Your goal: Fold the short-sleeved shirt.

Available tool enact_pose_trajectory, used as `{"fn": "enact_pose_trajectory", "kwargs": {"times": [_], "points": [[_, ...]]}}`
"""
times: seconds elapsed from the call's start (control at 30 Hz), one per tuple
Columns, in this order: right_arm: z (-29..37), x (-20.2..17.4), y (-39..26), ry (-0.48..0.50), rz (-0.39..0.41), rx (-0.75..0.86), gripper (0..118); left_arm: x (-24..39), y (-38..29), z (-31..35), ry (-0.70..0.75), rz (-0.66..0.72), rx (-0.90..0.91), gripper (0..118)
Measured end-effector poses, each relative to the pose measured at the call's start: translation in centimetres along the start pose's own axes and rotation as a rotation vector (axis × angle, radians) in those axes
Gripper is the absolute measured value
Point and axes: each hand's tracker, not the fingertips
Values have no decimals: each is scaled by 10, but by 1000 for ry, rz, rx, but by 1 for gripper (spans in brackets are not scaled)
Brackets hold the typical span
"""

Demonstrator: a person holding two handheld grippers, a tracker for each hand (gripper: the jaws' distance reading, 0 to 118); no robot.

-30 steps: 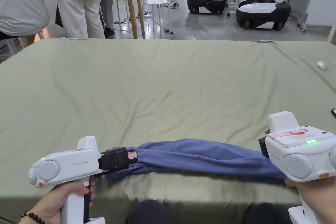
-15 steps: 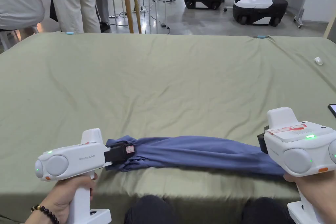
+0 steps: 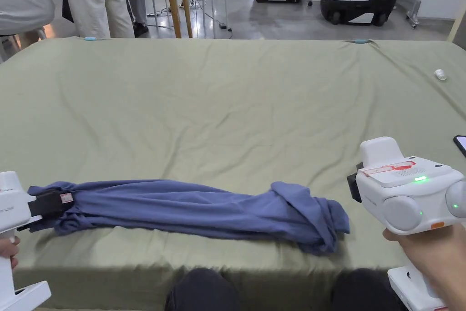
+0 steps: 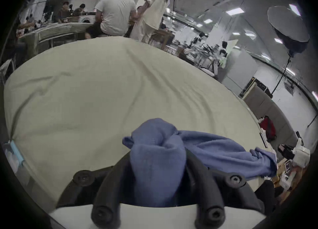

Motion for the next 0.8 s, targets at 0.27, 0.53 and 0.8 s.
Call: {"fn": "enact_pose_trajectory", "kwargs": {"times": [0.27, 0.53, 0.8], "points": [[-6, -7, 0, 20, 15, -7, 0, 52, 1, 29, -156, 13, 16, 18], [-6, -4, -3, 25, 9, -7, 0, 167, -23, -8, -319, -165, -145, 19], [0, 13, -9, 10, 5, -12, 0, 186, -51, -58, -296, -147, -257, 25]]}}
